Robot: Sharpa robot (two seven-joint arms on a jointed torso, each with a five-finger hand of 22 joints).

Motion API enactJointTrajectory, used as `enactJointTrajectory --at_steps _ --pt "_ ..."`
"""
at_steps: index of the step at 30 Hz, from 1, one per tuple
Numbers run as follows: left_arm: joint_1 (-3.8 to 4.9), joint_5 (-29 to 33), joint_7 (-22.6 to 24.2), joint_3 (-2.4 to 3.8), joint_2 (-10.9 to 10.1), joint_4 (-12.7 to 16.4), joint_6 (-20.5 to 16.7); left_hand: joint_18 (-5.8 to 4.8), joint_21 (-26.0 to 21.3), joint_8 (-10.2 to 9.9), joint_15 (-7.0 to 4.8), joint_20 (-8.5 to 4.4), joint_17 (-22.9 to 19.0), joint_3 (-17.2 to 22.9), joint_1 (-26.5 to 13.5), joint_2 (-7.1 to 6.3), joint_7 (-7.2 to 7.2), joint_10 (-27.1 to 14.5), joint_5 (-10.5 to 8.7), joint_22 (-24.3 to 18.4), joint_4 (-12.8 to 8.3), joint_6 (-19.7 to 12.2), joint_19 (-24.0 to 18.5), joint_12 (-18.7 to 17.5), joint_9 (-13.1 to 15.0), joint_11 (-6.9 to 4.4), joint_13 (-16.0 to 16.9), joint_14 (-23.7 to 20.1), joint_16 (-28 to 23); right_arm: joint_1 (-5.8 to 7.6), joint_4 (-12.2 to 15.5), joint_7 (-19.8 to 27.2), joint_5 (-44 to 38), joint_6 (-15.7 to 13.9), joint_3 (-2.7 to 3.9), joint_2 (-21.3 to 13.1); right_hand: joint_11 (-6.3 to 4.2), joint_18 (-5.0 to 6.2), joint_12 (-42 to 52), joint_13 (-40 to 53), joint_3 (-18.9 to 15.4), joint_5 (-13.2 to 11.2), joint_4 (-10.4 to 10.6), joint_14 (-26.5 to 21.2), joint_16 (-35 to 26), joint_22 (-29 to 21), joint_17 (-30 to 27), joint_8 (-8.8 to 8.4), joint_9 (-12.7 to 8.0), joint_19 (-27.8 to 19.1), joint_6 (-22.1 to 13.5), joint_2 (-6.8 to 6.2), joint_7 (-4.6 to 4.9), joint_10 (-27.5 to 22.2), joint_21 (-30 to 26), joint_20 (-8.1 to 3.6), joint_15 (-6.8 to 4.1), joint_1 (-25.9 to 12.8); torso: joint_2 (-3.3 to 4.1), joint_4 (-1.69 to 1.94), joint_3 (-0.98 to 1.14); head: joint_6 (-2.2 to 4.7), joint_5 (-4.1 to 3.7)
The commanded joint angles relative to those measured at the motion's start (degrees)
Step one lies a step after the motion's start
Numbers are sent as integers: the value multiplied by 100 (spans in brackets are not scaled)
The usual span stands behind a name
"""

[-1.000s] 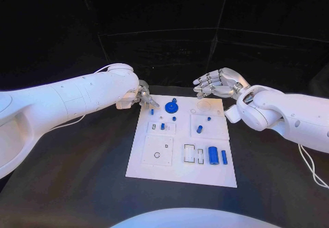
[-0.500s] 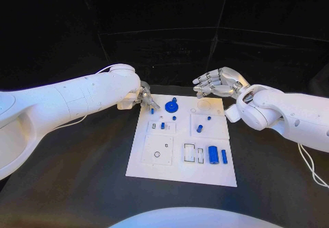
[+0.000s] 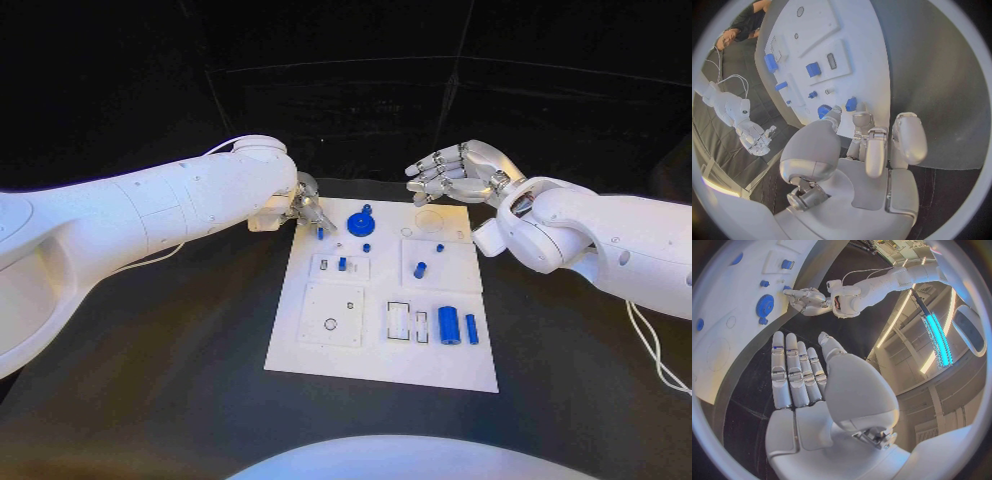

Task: Assemble the parts on the task board

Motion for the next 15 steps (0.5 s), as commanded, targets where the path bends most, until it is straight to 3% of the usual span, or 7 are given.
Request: enactJointTrajectory --at_steps 1,10,15 --pt "8 -28 43 5 1 7 77 4 16 36 -29 -13 1510 6 86 1 -27 13 -12 4 -48 16 40 18 9 -9 -12 594 19 10 3 53 -4 39 3 6 -9 54 24 -6 27 35 0 7 -26 -10 -9 39 -3 8 -49 5 121 -46 -32 25 29 -62 0 2 -1 3 0" --pt "7 -26 43 5 -8 17 40 5 10 46 -34 -17 1510 86 255 125 -34 12 -10 5 -142 12 38 21 58 -16 -26 594 19 10 -11 52 -4 44 3 13 -9 54 24 -6 27 35 0 7 -26 -10 -9 39 -3 8 -49 5 121 -46 -32 25 29 -62 0 -1 -3 -3 4" --pt "6 100 53 5 -9 14 -37 5 10 51 -54 -29 1510 329 626 327 -68 18 -16 15 -378 3 40 27 109 -47 -31 594 19 10 -19 54 -4 48 3 21 -9 54 24 -6 27 35 0 7 -26 -10 -9 39 -3 8 -49 5 121 -46 -32 25 29 -62 -1 -3 -2 -11 4"
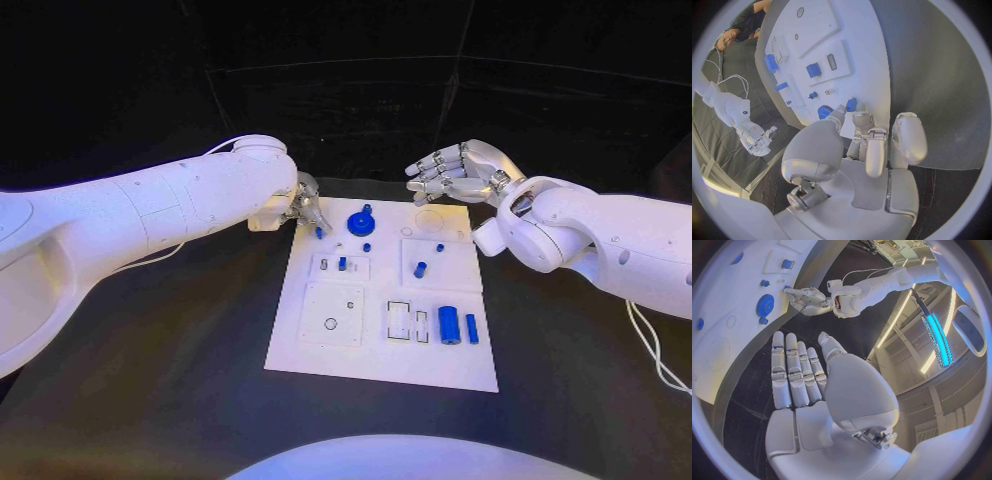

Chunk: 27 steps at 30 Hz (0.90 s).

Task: Assemble the parts on the task board

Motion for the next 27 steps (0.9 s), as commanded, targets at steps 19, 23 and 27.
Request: enactJointTrajectory --at_steps 19,23,27 --pt "4 715 106 8 -300 362 -516 -9 29 62 -99 -66 1510 1757 689 57 -94 128 -45 79 -1053 -86 39 -70 232 -89 -69 594 19 10 -2 45 -4 66 3 2 -9 54 24 -7 27 35 0 7 -26 -5 -9 39 -3 8 -49 5 121 -46 -32 25 29 -62 -4 8 3 -21 -2" --pt "17 797 89 10 -553 712 -786 -6 22 83 -99 -69 1510 1877 622 13 -96 138 -43 72 -1071 -83 36 -76 265 -96 -80 594 19 10 -9 37 -4 72 3 -9 -8 55 32 -19 38 40 -4 8 -31 -11 -14 44 -2 13 -53 4 121 -50 -41 26 30 -64 -8 20 7 -35 -14" --pt "25 831 89 9 -817 1108 -1171 -7 27 118 -106 -73 1510 2040 531 -43 -106 176 -41 87 -1087 -74 45 -58 316 -104 -66 594 19 10 -29 33 -4 76 3 -17 -8 55 32 -19 38 40 -4 8 -31 -11 -14 44 -2 13 -53 4 121 -50 -41 26 30 -64 -5 18 3 -40 2"
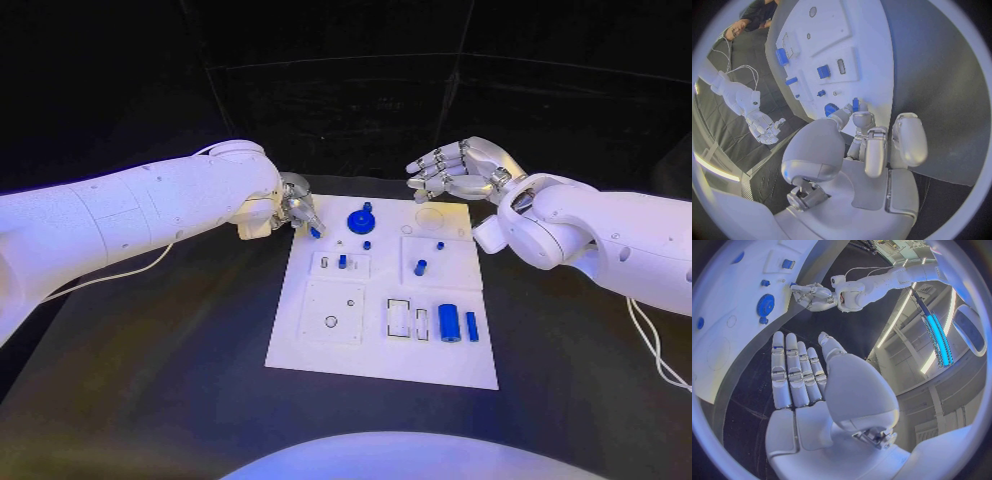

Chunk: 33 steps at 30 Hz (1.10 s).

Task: Assemble the parts on the task board

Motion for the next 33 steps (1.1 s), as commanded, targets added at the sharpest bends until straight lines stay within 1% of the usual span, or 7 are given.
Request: enactJointTrajectory --at_steps 1,6,10,17,19,25,33 --pt "14 201 31 6 -172 317 -688 -9 34 57 -37 -27 1510 539 -104 -34 -27 68 29 25 -425 31 3 19 142 -6 18 604 19 10 -8 35 -4 54 3 -9 -8 55 32 -4 38 12 -4 8 -31 -5 -5 21 -2 13 -41 4 109 -50 -19 26 30 -64 0 9 -5 -4 7" --pt "5 212 46 1 -482 824 -1146 -13 47 85 -45 -34 1510 664 -171 -93 -38 108 29 49 -436 35 18 46 183 -16 42 604 19 10 -19 34 -4 63 3 -13 -7 55 34 -7 39 12 -3 7 -33 -7 -7 22 -3 14 -43 3 110 -52 -22 27 31 -68 -4 2 -1 -8 20" --pt "-29 214 64 -6 -703 1189 -1506 -18 62 104 -51 -39 1510 727 -211 -133 -47 142 29 73 -437 46 32 74 207 -24 71 604 19 9 -26 35 -4 71 3 -16 -7 55 34 -7 39 12 -3 7 -33 -7 -7 22 -3 14 -43 3 110 -52 -22 27 31 -68 -5 25 -2 -13 26" --pt "-183 -123 51 -19 -1008 1698 -2075 -26 90 134 -63 -50 1510 820 -259 -195 -62 188 28 118 -443 61 58 114 243 -37 111 604 19 9 -41 37 -4 80 2 -17 -7 55 34 -7 39 12 -3 7 -33 -7 -7 22 -3 14 -43 3 110 -52 -22 27 31 -68 -21 54 -3 -18 32" --pt "-233 -254 45 -24 -1064 1811 -2197 -27 92 142 -66 -52 1510 835 -269 -212 -67 197 28 121 -445 68 61 121 251 -41 117 604 19 9 -44 38 -4 83 2 -18 -7 55 34 -7 39 12 -3 7 -33 -7 -7 22 -3 14 -43 3 110 -52 -22 27 31 -68 -14 37 -5 -16 41" --pt "-357 -596 36 -42 -1153 2029 -2434 -30 102 148 -69 -55 1510 854 -275 -226 -71 203 28 137 -448 72 69 124 258 -45 120 604 19 8 -44 37 -4 85 2 -27 -7 55 34 -7 39 12 -3 7 -33 -7 -7 22 -3 14 -43 3 110 -52 -22 27 31 -68 -12 32 -6 -9 41" --pt "-444 -863 31 -55 -1162 2189 -2439 -31 106 153 -74 -59 1510 882 -281 -240 -76 206 29 143 -451 75 74 122 267 -50 115 604 19 8 -48 35 -4 89 2 -27 -7 55 34 -7 39 12 -3 7 -33 -7 -7 22 -3 14 -43 3 110 -52 -22 27 31 -68 -8 32 -2 -8 38"
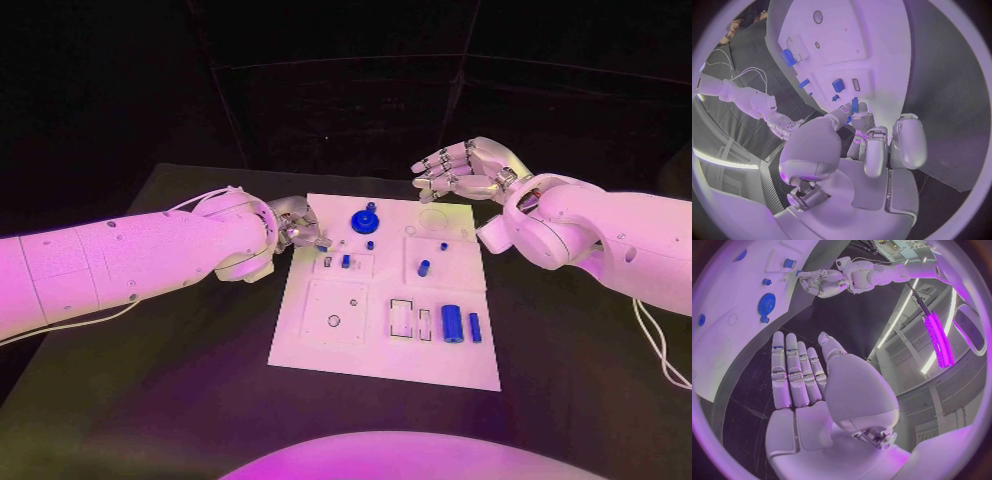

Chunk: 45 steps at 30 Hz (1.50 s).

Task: Assemble the parts on the task board

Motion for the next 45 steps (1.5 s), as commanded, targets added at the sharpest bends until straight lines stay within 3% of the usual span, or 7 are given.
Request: enactJointTrajectory --at_steps 1,14,28,45 --pt "-5 -341 27 2 7 42 -147 -31 33 23 -34 -15 1510 322 28 43 -28 32 19 9 -272 18 30 29 93 1 -1 605 19 9 3 39 -4 48 3 2 -7 55 34 -9 39 12 -3 7 -33 -8 -7 22 -2 14 -45 3 111 -52 -22 27 31 -68 6 -2 4 0 -1" --pt "-25 -441 -21 -63 83 1 264 -27 20 23 -41 -22 1510 379 29 22 -30 17 19 -10 -285 4 24 4 105 -4 -31 605 19 8 -5 36 -4 49 2 5 -4 54 45 -24 45 10 5 9 -38 -16 -13 27 -2 19 -51 3 114 -59 -35 30 34 -88 10 -4 -2 -27 1" --pt "-42 -445 -48 -105 240 -80 303 -27 17 24 -42 -24 1510 405 27 22 -29 16 19 -12 -285 0 24 0 110 -4 -33 605 19 8 -4 29 -5 37 2 6 -4 54 45 -24 45 10 5 9 -38 -16 -13 27 -2 19 -51 3 114 -59 -35 30 34 -88 3 -2 5 -39 31" --pt "-45 -443 -82 -111 138 -58 559 -26 12 27 -44 -27 1510 446 28 16 -29 19 20 -17 -295 -5 22 2 120 -5 -29 605 19 8 -3 26 -5 47 2 -3 -4 54 45 -24 45 10 5 9 -38 -16 -13 27 -2 19 -51 3 114 -59 -35 30 34 -88 7 -2 0 -44 31"
